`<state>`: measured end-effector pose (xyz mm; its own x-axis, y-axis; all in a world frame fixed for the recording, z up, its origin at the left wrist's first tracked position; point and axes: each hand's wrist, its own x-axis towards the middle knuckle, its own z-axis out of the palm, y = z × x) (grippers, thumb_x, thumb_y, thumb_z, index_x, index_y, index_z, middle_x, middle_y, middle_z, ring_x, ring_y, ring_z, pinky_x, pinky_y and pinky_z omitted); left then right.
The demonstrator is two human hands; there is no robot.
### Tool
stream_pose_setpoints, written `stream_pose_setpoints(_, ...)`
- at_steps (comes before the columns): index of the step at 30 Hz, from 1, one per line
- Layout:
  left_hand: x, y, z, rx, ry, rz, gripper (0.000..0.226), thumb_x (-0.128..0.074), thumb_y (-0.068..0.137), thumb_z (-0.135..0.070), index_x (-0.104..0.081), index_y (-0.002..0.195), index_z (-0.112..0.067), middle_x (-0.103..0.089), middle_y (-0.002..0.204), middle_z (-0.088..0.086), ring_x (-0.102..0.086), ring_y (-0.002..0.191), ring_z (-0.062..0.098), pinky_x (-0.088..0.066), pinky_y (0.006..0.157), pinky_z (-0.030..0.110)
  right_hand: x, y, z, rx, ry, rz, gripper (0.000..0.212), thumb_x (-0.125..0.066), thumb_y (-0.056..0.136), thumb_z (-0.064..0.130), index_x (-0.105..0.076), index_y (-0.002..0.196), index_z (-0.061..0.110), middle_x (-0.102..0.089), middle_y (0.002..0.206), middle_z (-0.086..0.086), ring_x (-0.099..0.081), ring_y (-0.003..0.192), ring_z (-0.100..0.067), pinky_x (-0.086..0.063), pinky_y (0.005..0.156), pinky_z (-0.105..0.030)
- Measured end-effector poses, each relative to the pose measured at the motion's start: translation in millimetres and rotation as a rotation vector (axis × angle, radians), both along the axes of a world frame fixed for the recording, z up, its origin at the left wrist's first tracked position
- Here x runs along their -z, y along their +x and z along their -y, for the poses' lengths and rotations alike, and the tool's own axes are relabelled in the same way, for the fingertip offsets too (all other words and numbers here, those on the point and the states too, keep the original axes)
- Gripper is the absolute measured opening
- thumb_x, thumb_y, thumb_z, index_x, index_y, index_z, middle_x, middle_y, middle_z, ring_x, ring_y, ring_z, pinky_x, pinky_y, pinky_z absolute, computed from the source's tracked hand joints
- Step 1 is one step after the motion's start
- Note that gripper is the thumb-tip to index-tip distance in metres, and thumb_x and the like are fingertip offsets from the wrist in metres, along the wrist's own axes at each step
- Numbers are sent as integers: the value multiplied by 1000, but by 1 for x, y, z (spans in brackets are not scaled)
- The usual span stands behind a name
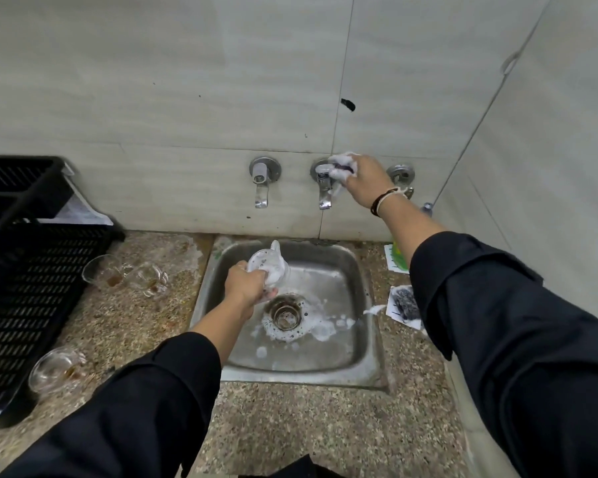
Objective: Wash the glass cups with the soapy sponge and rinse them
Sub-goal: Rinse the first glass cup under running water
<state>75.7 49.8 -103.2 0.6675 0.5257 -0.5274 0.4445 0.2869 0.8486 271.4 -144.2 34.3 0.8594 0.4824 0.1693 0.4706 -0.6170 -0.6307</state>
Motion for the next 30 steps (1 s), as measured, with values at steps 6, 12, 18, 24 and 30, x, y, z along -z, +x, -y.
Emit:
stream_pose_setpoints(6,-6,-11,-5,-30,3,-4,19,-56,93,6,-58,97,-12,-65,114,21,-69,88,41,-56,48,27,98,-29,-10,386,1010,-1065,10,-54,101,12,-61,98,4,-62,88,-9,-66,67,-15,-58,67,-26)
stream_pose_setpoints(12,-3,-20,-17,-43,11,-21,17,-54,93,7,-57,106,-4,-64,115,24,-66,79,38,-53,44,26,118,-45,-58,316,774,-1260,18,-48,97,-12,-63,98,-3,-67,93,-14,-68,88,-24,-62,68,-27)
stream_pose_setpoints(18,9,-1,-19,-36,29,-58,20,-57,88,9,-58,98,-8,-65,113,20,-69,91,39,-56,50,28,103,-28,-79,235,581,-1174,26,-45,93,-19,-65,94,-2,-67,92,-15,-69,82,-22,-62,67,-25)
stream_pose_setpoints(24,26,64,1,70,50,-141,30,-57,91,5,-58,118,-7,-61,115,17,-71,79,33,-64,62,42,100,-17,-74,203,590,-1183,12,-57,91,-15,-63,94,-4,-65,95,-18,-68,86,-24,-62,72,-26)
stream_pose_setpoints(30,41,108,23,129,95,-196,43,-61,89,-3,-53,132,-3,-60,115,17,-71,77,34,-65,67,48,98,-14,-60,140,395,-1058,7,-65,89,-10,-65,94,-5,-70,93,-14,-69,86,-23,-61,77,-28)
